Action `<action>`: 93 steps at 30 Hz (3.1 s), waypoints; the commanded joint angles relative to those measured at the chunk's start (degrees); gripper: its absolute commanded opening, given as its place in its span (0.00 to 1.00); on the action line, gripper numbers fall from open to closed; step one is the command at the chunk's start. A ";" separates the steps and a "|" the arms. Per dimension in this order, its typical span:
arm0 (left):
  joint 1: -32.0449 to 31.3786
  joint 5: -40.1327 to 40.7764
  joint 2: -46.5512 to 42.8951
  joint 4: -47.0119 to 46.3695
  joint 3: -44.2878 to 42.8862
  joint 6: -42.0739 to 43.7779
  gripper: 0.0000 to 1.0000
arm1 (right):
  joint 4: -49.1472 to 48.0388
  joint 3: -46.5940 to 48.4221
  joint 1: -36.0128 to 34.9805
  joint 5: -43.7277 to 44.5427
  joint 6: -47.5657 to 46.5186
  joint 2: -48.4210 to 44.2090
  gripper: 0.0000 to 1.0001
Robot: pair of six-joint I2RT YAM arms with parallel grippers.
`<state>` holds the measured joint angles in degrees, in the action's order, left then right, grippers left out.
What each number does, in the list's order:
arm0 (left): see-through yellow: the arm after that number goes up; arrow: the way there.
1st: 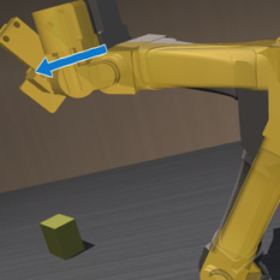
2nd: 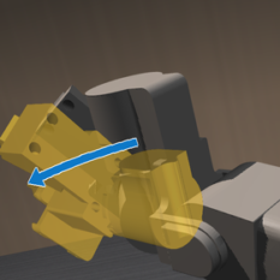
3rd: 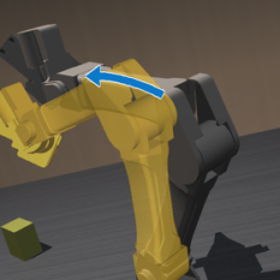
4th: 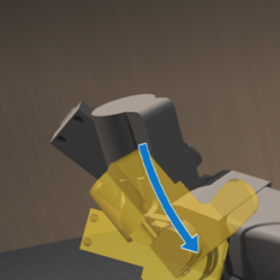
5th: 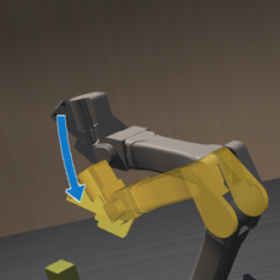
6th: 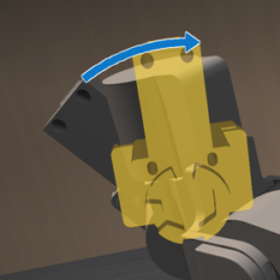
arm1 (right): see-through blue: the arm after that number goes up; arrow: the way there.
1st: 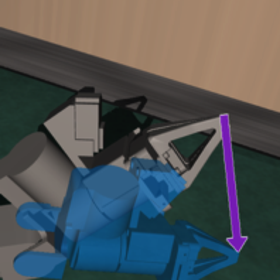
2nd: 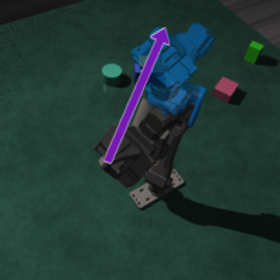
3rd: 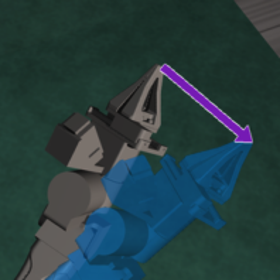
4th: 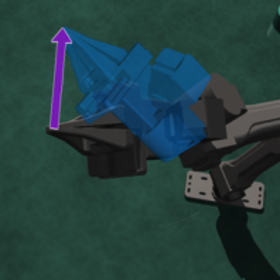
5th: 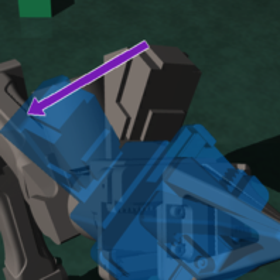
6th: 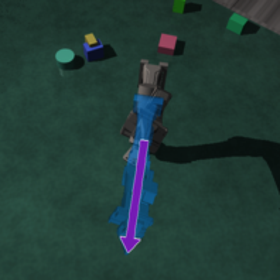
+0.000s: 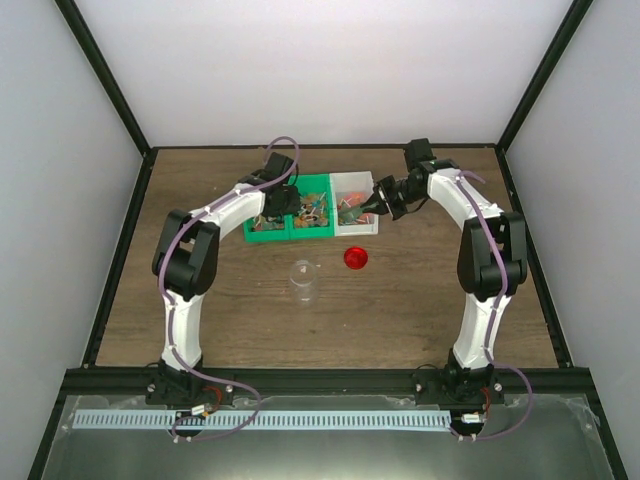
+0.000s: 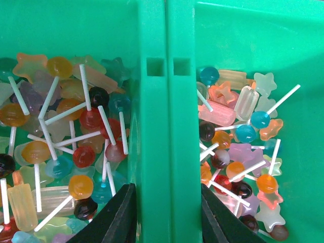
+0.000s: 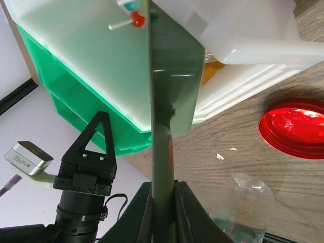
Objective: Pack the candies
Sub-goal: Scoop the fake candies from the storage box.
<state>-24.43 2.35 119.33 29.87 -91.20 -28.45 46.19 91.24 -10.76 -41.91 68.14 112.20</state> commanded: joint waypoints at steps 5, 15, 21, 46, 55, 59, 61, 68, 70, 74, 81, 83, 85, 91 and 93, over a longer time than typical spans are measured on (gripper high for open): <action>-0.40 -2.16 1.62 -3.03 -1.94 -7.16 0.05 | 1.78 1.56 -1.53 4.10 2.88 -2.84 0.01; -0.53 -3.35 4.03 -4.57 -2.30 -14.99 0.04 | -2.99 2.24 -1.56 3.58 4.94 -4.83 0.01; -1.00 0.95 5.54 0.91 -4.90 -19.96 0.04 | -3.58 1.99 -1.54 2.90 8.26 -4.59 0.01; -2.87 2.44 7.76 3.54 -7.08 -22.18 0.04 | 12.32 19.24 -1.69 11.79 7.32 10.21 0.01; -2.90 0.48 10.37 5.37 -9.82 -22.05 0.04 | 10.23 20.03 -1.75 11.93 7.18 15.99 0.01; -2.89 -0.17 11.79 7.70 -11.95 -20.61 0.04 | 5.83 19.67 -1.63 10.37 6.41 19.67 0.01; -2.84 -1.10 11.78 7.67 -11.81 -19.76 0.04 | 1.82 18.31 -1.47 7.81 6.14 20.83 0.01; -2.88 -3.93 12.51 8.12 -11.89 -18.15 0.04 | -27.07 2.90 -0.65 1.09 10.01 18.18 0.01; -2.81 -4.03 12.51 8.37 -11.84 -18.15 0.04 | -36.19 -1.86 -0.13 -0.99 12.49 17.28 0.01; -2.73 -2.15 12.42 8.75 -12.30 -18.95 0.04 | -34.13 -0.74 0.72 -1.86 10.45 16.48 0.01; -2.53 -3.13 13.67 6.85 -13.65 -21.32 0.04 | -20.31 3.93 0.84 2.29 7.88 11.82 0.01; -2.55 -2.04 13.49 6.77 -13.74 -21.91 0.04 | -11.20 8.77 0.84 5.15 5.89 11.72 0.01; -2.56 -1.34 13.38 6.42 -13.74 -22.19 0.04 | -5.88 11.66 0.92 5.48 5.43 11.72 0.01; -2.63 -2.01 13.57 5.38 -13.71 -22.95 0.04 | 2.94 17.80 0.70 6.63 3.54 11.92 0.01; -2.62 -1.63 13.48 5.48 -13.74 -22.51 0.04 | 3.64 17.15 0.47 7.27 3.66 11.23 0.01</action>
<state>-26.30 9.76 128.42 36.75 -105.45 -47.70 41.23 106.78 -10.31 -38.30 72.95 125.36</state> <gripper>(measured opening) 0.274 0.102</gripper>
